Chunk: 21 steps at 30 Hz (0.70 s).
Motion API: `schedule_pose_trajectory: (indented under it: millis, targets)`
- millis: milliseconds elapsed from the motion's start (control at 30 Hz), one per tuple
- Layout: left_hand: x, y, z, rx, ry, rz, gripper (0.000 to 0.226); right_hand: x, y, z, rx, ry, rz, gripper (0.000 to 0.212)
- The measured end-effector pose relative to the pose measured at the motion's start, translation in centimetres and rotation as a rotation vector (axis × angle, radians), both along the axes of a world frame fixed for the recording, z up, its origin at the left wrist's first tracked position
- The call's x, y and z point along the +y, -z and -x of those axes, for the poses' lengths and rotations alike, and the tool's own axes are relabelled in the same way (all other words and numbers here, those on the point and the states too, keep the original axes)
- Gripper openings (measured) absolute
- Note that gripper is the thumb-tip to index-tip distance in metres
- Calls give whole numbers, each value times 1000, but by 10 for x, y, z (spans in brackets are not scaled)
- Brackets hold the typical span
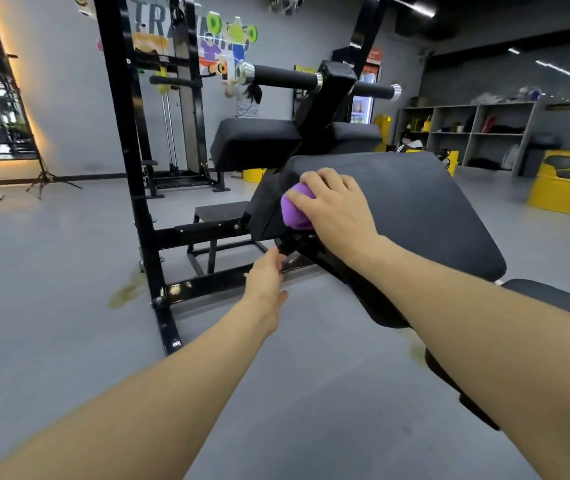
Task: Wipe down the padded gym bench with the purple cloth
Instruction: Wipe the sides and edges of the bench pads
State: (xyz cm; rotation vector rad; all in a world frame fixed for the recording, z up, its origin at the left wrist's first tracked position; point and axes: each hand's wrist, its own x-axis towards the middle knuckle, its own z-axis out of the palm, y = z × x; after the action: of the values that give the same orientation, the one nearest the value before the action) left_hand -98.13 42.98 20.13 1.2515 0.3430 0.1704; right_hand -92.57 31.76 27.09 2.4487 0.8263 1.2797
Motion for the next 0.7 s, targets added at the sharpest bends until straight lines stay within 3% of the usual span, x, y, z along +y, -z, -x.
schedule_pose_trajectory:
  millis: [133,300,433,500,600,700]
  targets:
    - [-4,4,-23,-33,0,-114,26,-6,6,-17,5,61,146,46]
    - [-14,4,-33,-62,4,-125,13,-18,21,3,-75,65,252,20]
    - [-16,5,-38,-53,30,-55,25,-43,43,18,-80,-16,386,16]
    - [-15,5,-38,-51,55,-56,29,-32,25,13,-100,-13,371,17]
    - [-12,4,-38,-67,65,-100,37,-4,-6,-4,-114,9,297,42]
    - [-10,8,-37,-46,64,-135,41,-2,0,-7,-140,40,292,23]
